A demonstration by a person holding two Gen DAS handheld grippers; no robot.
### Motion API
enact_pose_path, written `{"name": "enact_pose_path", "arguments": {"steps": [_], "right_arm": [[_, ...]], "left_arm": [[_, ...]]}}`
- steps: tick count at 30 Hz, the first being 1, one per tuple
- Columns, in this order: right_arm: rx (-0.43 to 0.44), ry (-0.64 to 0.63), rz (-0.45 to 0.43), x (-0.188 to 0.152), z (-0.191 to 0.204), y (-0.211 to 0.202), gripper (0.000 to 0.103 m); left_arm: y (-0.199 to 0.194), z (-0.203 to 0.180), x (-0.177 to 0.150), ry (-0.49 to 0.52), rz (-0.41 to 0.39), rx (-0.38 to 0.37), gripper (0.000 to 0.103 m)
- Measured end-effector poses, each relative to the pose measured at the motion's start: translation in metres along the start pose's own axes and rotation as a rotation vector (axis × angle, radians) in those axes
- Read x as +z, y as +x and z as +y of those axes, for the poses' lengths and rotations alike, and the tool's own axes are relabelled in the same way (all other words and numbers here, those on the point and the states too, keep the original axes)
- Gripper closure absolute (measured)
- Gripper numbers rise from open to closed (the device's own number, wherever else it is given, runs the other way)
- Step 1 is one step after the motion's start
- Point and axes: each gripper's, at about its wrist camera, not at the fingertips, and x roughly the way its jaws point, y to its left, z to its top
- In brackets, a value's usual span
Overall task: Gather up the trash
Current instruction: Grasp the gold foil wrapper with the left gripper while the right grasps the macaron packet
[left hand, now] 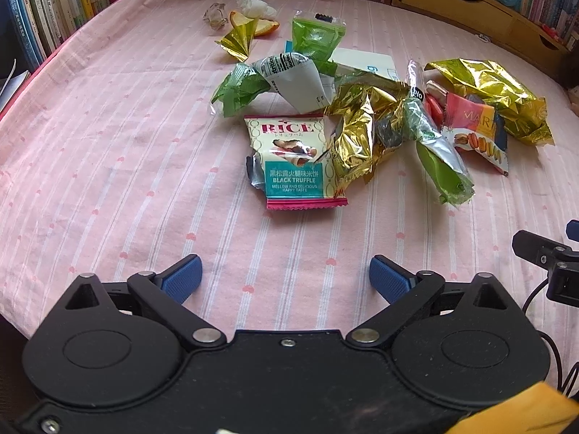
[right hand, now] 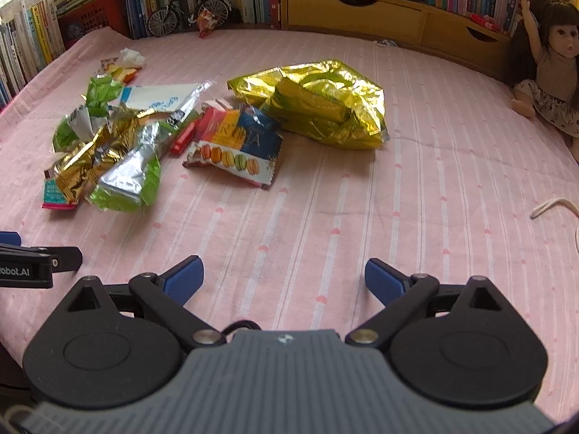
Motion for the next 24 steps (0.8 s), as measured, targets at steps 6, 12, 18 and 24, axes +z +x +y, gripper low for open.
{"name": "enact_pose_path", "arguments": {"steps": [6,12,18,24], "right_arm": [[0.054,0.011,-0.065,0.025,0.008,-0.009,0.006],[0.082,0.020,-0.078,0.045,0.018,0.001,0.008],[0.078,0.038,-0.077,0.064,0.019,0.018,0.009],[0.077,0.060,-0.047,0.075,0.015,0.035,0.010]], "left_arm": [[-0.020,-0.005,0.014,0.009,-0.115,-0.010,0.014],[-0.028,-0.003,0.034,-0.025,-0.176,-0.007,0.027],[-0.020,0.006,0.044,-0.075,-0.165,0.002,0.040],[-0.028,0.003,0.052,-0.092,-0.205,-0.038,0.049]]}}
